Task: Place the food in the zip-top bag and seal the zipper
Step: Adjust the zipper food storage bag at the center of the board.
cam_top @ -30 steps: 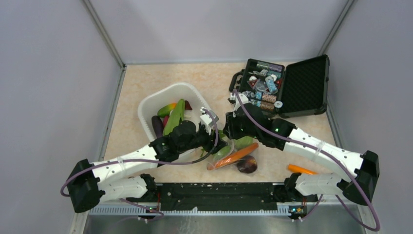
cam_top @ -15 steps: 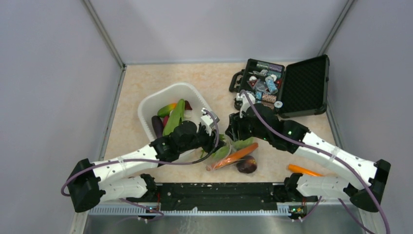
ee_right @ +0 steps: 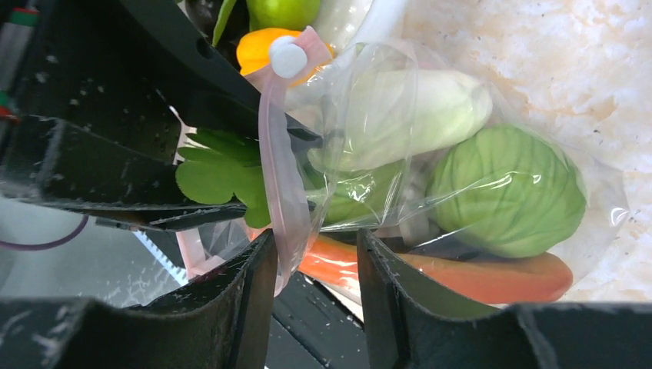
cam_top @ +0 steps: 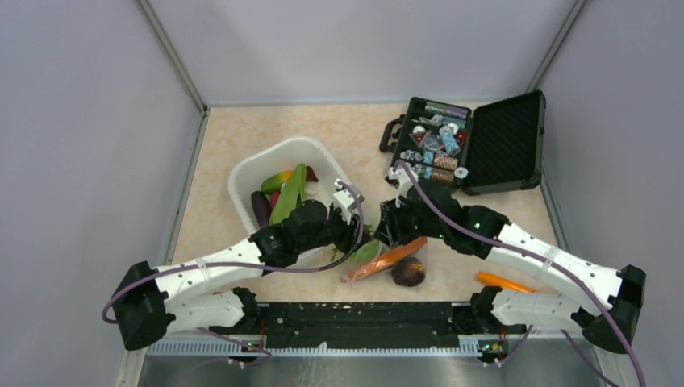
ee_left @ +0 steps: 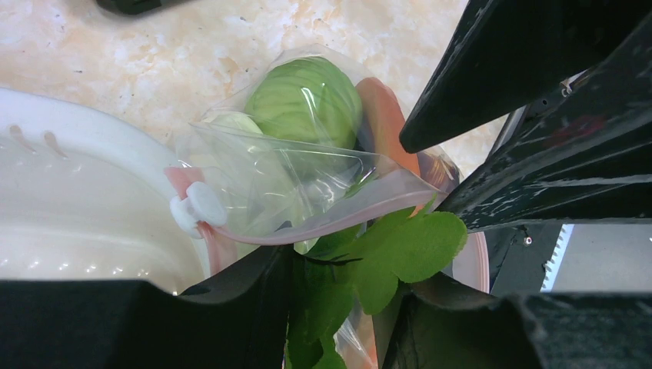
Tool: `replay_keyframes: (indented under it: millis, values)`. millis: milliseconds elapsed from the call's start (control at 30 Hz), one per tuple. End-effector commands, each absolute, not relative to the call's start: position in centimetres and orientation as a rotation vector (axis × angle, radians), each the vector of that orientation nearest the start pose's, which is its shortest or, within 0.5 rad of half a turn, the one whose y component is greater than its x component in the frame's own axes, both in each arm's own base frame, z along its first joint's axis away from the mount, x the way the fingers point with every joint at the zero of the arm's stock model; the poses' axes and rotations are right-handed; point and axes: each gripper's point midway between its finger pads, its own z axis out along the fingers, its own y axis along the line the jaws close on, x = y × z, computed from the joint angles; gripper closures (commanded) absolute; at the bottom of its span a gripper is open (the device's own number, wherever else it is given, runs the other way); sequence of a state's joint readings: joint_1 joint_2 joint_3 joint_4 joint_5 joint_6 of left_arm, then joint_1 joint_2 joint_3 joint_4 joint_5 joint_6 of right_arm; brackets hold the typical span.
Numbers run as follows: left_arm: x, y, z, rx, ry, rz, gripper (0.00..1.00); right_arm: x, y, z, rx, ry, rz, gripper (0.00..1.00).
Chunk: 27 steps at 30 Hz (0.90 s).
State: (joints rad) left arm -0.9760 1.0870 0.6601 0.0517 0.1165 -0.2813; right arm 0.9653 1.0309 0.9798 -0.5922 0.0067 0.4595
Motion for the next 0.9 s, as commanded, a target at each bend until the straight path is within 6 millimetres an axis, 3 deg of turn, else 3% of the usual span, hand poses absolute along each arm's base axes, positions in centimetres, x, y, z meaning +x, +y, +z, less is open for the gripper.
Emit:
replay_keyframes:
  millis: [0,333,500,633,700,867]
  values:
    - [18.3,-31.7,18.4,0.766,1.883,-0.905,0.59,16.9,27.1,21.1,-0.524,2.235,0.781,0.59]
    - [18.4,-31.6,18.3,0.758,1.888,-0.898,0.59,17.5,27.7,18.9,-0.505,2.274,0.711,0.67]
    - [18.5,-31.5,18.2,0.756,1.888,-0.891,0.60,17.5,27.7,19.6,-0.509,2.243,0.718,0.75]
    - [18.5,-31.5,18.1,0.758,1.891,-0.887,0.60,17.4,27.3,20.0,-0.499,2.227,0.718,0.95]
    - [18.5,-31.4,18.0,0.758,1.894,-0.885,0.61,17.4,27.1,20.1,-0.492,2.222,0.715,1.00]
    - [18.1,-31.4,18.2,0.787,1.875,-0.898,0.61,18.0,26.5,20.8,-0.434,2.199,0.699,1.00]
